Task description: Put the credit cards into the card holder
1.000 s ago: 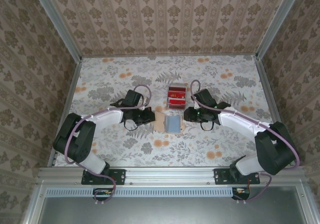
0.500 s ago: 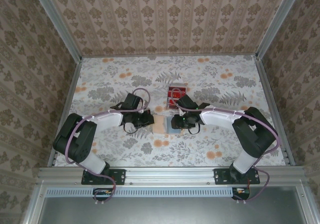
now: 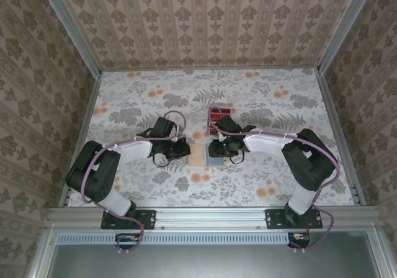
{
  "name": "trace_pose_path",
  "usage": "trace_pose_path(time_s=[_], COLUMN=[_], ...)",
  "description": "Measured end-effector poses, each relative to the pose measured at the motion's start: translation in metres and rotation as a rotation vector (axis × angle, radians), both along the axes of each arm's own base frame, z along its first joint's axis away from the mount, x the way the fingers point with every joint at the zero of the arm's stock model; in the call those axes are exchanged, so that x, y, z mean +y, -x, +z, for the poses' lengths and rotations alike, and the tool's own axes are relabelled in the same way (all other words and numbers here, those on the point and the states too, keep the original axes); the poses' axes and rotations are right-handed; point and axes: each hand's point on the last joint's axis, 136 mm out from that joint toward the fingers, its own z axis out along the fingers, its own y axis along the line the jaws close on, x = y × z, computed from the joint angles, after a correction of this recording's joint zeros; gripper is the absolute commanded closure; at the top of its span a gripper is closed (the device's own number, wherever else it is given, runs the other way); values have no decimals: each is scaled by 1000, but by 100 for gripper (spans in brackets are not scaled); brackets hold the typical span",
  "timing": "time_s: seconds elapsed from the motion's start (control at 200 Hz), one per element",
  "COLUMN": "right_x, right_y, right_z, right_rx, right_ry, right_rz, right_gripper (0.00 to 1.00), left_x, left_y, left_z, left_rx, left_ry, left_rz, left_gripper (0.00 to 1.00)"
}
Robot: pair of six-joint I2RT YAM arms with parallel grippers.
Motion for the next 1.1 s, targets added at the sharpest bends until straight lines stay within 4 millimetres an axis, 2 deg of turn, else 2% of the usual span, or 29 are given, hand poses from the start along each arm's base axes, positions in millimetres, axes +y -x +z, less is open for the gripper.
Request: trace_pose_path(time_s=[0.275,0.5,0.845,1.1], right_x=[22,26,-4,-10], right_y=[-3,-2,-1,0], right_z=[14,16,6,1], right_rx=[-6,-2,3,2], right_ry=[-64,-82,12,37], right_rz=[22,33,-28,-39], right_gripper=[60,59,59,59], left_x=[1,0,0,0], left_y=[1,0,0,0], left_z=[-5,-4,-4,-4], left_rx=[12,8,7,7], left_ry=[-7,-4,-6,-5], left_rz=[0,0,1,1], left_gripper=[100,100,100,100])
